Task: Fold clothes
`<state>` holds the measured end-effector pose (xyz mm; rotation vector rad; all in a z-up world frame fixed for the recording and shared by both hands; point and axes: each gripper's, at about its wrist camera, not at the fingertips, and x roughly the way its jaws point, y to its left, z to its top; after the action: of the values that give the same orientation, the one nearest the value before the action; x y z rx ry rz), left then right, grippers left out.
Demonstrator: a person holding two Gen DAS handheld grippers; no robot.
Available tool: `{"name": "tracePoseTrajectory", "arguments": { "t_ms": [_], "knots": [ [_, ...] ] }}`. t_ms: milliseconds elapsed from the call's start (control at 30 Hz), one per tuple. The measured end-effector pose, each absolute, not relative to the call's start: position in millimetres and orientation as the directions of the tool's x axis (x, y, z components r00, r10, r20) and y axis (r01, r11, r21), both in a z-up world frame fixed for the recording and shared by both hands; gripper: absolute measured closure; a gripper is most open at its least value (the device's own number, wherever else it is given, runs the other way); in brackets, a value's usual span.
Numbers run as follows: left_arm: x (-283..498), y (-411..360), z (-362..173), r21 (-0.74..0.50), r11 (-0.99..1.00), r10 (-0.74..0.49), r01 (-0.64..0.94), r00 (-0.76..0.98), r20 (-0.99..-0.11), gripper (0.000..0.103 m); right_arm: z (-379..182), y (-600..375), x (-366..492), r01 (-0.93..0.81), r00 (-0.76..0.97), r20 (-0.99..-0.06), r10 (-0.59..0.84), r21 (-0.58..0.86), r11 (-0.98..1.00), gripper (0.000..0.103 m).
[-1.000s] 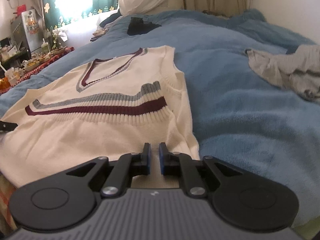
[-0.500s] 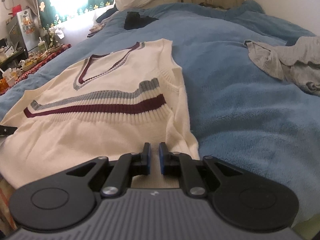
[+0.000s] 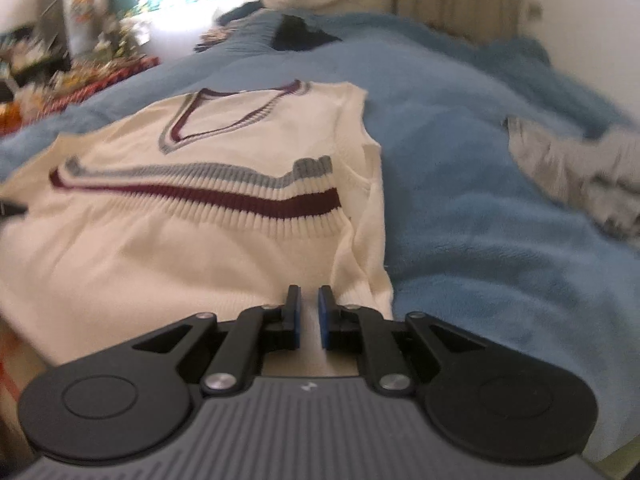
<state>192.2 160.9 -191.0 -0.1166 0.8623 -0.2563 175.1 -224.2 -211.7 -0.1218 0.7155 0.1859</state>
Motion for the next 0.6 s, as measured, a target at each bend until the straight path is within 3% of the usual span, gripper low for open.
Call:
{"name": "tracePoseTrajectory", "arguments": {
  "t_ms": [167, 333, 600],
  "knots": [
    [172, 182, -186, -0.221, 0.961, -0.278, 0.169, 0.634, -0.722, 0.098, -207, -230, 151, -0.221, 0.765, -0.632, 0.12, -0.084, 0.972, 0.094],
    [156, 201, -189, -0.262, 0.953, -0.298, 0.154, 0.643, -0.705, 0.1, -202, -241, 124, -0.208, 0.771, -0.627, 0.112, -0.082, 0.975, 0.094],
    [130, 197, -174, -0.137, 0.974, -0.225, 0.182, 0.673, -0.705, 0.1, -191, -259, 92, -0.183, 0.752, -0.651, 0.105, -0.053, 0.982, 0.094]
  ]
}}
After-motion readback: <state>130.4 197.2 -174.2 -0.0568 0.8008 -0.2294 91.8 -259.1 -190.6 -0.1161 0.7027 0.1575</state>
